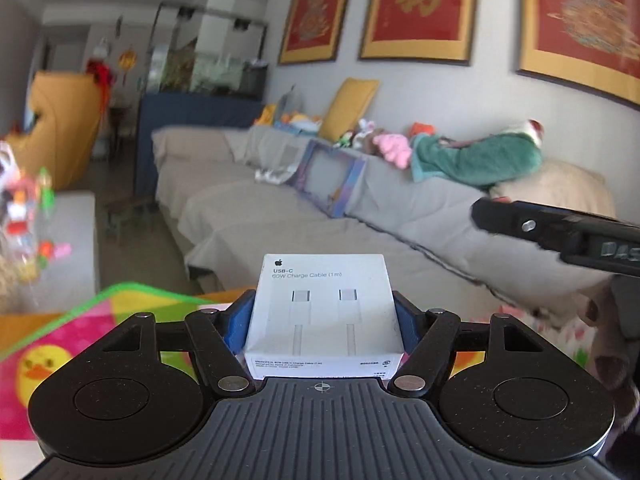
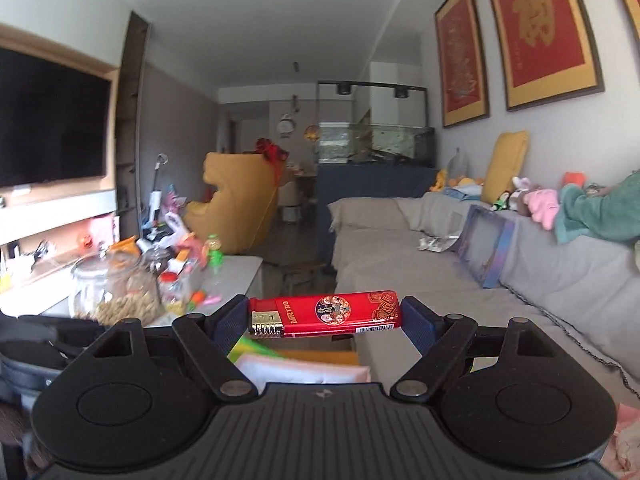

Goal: Organize rigid objects
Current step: 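Lift the cable box with the left tool while the right tool lifts the lighter, then open both tools over the pink box to drop the cable box and lighter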

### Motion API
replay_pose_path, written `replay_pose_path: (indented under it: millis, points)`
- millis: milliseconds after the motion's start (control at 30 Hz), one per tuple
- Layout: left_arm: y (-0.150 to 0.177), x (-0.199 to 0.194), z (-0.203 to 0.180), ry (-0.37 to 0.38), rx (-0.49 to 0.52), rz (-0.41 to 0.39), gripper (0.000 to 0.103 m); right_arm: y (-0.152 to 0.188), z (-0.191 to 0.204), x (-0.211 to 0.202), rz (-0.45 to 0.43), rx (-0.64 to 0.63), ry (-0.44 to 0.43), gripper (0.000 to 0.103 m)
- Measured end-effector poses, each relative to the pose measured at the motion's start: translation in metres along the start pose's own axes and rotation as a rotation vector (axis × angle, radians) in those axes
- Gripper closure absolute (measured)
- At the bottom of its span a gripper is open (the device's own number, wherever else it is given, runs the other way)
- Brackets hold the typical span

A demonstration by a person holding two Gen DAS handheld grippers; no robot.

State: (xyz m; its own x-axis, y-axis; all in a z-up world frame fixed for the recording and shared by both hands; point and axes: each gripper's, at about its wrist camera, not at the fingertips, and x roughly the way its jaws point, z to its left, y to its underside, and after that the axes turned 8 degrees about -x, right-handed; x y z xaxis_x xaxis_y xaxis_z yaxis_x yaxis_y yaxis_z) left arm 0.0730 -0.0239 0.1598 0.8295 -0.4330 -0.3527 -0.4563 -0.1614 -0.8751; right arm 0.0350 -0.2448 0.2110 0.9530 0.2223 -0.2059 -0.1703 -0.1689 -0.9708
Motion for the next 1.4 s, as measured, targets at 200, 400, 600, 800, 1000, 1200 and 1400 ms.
replay_pose_path:
  millis: [200, 400, 600, 800, 1000, 1200, 1400]
  points:
    - [0.027, 0.082, 0.029, -0.025, -0.115, 0.175, 0.028, 0.001, -0.012, 0.067, 0.115, 0.048, -0.011, 0.021]
    - [0.043, 0.087, 0.045, -0.079, -0.117, 0.148, 0.032, 0.030, -0.008, 0.140, 0.285, 0.101, -0.055, 0.020]
    - [0.045, 0.083, 0.037, -0.104, -0.001, 0.151, 0.032, 0.070, 0.004, 0.156, 0.400, 0.132, -0.046, 0.020]
    - [0.052, 0.067, 0.038, -0.079, -0.035, 0.203, 0.032, 0.093, 0.013, 0.125, 0.383, 0.058, 0.005, 0.020]
    - [0.060, 0.032, 0.044, 0.015, -0.129, 0.243, 0.050, 0.106, 0.004, 0.091, 0.381, 0.062, 0.017, 0.020]
    - [0.062, 0.055, 0.047, -0.010, -0.152, 0.273, 0.068, 0.126, 0.000, 0.057, 0.390, 0.100, 0.021, 0.020]
    - [0.064, 0.088, 0.046, -0.015, -0.171, 0.277, 0.068, 0.147, 0.006, 0.048, 0.453, 0.099, 0.029, 0.020]
